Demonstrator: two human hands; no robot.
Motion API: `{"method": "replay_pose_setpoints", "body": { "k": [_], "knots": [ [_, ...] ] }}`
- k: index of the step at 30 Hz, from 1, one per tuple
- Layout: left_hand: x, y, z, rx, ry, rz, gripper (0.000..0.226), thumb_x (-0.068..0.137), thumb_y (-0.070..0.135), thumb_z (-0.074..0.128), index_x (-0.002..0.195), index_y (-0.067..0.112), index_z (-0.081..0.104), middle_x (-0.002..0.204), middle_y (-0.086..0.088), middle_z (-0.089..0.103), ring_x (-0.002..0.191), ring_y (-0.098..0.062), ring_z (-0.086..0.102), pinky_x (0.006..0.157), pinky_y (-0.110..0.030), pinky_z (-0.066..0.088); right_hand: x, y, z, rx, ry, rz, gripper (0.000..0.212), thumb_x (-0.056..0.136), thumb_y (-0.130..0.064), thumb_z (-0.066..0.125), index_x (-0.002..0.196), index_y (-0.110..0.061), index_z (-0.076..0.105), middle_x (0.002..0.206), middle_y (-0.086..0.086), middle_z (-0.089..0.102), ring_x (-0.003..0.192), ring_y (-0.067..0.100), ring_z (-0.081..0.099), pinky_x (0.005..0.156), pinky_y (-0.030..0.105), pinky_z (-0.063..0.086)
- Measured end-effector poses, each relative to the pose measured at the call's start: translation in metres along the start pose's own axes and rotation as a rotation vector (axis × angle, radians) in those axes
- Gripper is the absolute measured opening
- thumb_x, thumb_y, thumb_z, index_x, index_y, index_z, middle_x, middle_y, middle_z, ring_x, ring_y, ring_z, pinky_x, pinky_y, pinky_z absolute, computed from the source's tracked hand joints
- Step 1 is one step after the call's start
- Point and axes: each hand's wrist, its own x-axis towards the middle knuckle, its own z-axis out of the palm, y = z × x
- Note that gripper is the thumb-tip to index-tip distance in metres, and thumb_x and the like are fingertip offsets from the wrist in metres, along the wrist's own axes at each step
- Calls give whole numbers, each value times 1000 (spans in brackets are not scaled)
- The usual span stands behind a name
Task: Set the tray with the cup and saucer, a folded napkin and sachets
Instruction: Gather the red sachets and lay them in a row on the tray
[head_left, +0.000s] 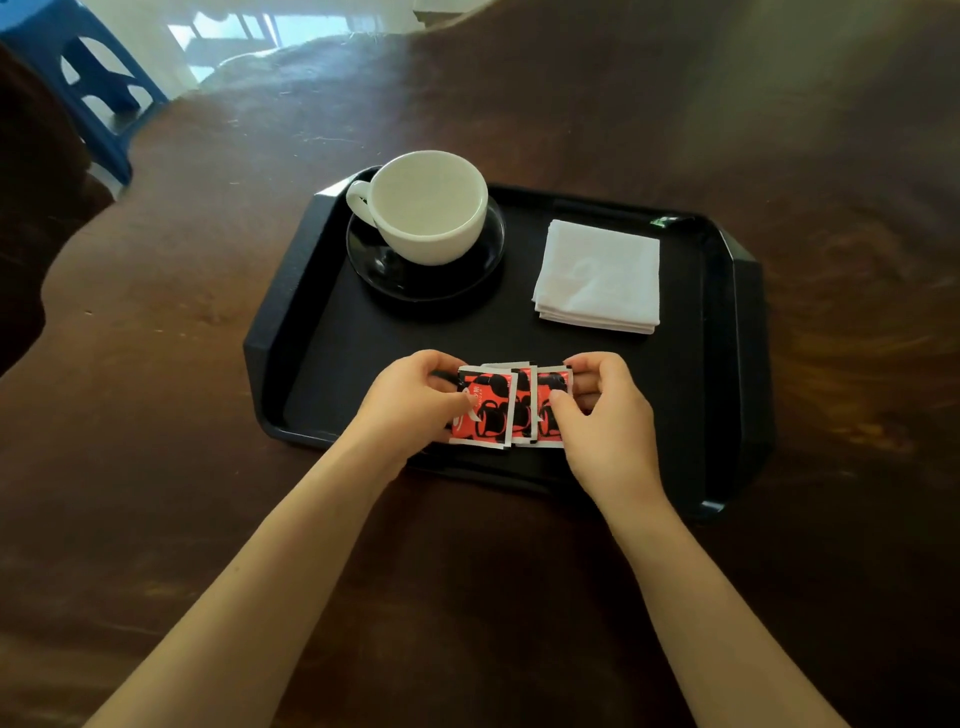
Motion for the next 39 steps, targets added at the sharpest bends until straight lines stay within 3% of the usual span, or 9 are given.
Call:
{"method": "replay_pose_setpoints", "body": {
  "k": [4, 8, 12, 16, 26, 30, 34, 36, 39],
  "knots": [
    [2, -3, 1, 93, 51, 56, 28, 85, 15, 62, 111, 21, 56, 94, 0, 71, 86, -15, 68, 78, -39, 57, 0, 3, -2, -149, 65, -53, 33, 88, -11, 59, 119, -18, 50, 107, 0, 59, 92, 10, 58, 71, 16, 47],
    [1, -7, -1, 159, 79, 90, 29, 85, 19, 63, 112, 24, 55, 95, 2, 70, 85, -14, 68, 74, -34, 58, 1, 9, -6, -233, 95, -105, 36, 88, -12, 59, 123, -17, 51, 112, 3, 56, 94, 12, 58, 62, 7, 38],
    [1, -8, -2, 162, 67, 89, 29, 85, 20, 63, 112, 24, 55, 95, 1, 71, 84, -14, 68, 71, -31, 57, -2, 11, -4, -301, 119, -151, 36, 88, -14, 59, 123, -15, 52, 115, 5, 55, 99, 15, 57, 76, 20, 48],
    [1, -7, -2, 164, 55, 116, 29, 85, 19, 62, 113, 25, 56, 95, 3, 70, 86, -13, 67, 77, -32, 56, -3, 11, -1, -311, 130, -181, 35, 88, -14, 59, 123, -14, 52, 114, 4, 54, 100, 16, 56, 82, 25, 49],
    [3, -9, 0, 208, 67, 162, 31, 85, 19, 63, 115, 25, 56, 94, 6, 66, 87, -11, 65, 72, -25, 54, -5, 14, 3, -351, 137, -237, 38, 89, -16, 59, 125, -13, 50, 117, 5, 51, 98, 14, 55, 77, 20, 43],
    [3, -8, 0, 168, 41, 169, 30, 85, 18, 62, 113, 26, 56, 97, 5, 67, 88, -11, 65, 77, -31, 55, 0, 11, -4, -401, 65, -349, 40, 91, -14, 52, 131, -15, 48, 118, 4, 52, 107, 10, 41, 86, 20, 34],
    [0, -11, 0, 120, 55, 229, 28, 84, 16, 63, 109, 29, 58, 92, 7, 68, 85, -9, 66, 78, -32, 56, 14, 3, -12, -472, -122, -424, 37, 94, -22, 47, 130, -19, 51, 122, 2, 53, 110, 15, 37, 90, 25, 29],
    [-1, -13, 0, 101, 51, 246, 27, 84, 17, 64, 106, 31, 59, 92, 6, 69, 85, -9, 67, 77, -32, 57, 19, -1, -11, -485, -204, -441, 35, 93, -28, 49, 127, -22, 54, 119, -1, 56, 109, 15, 38, 91, 27, 30],
    [-1, -18, -2, 71, 62, 233, 26, 83, 18, 65, 105, 31, 60, 95, 4, 69, 85, -13, 68, 78, -36, 57, 23, -6, -9, -410, -241, -442, 26, 91, -23, 54, 116, -23, 62, 107, -3, 64, 104, 14, 43, 93, 37, 37]
  ]
}}
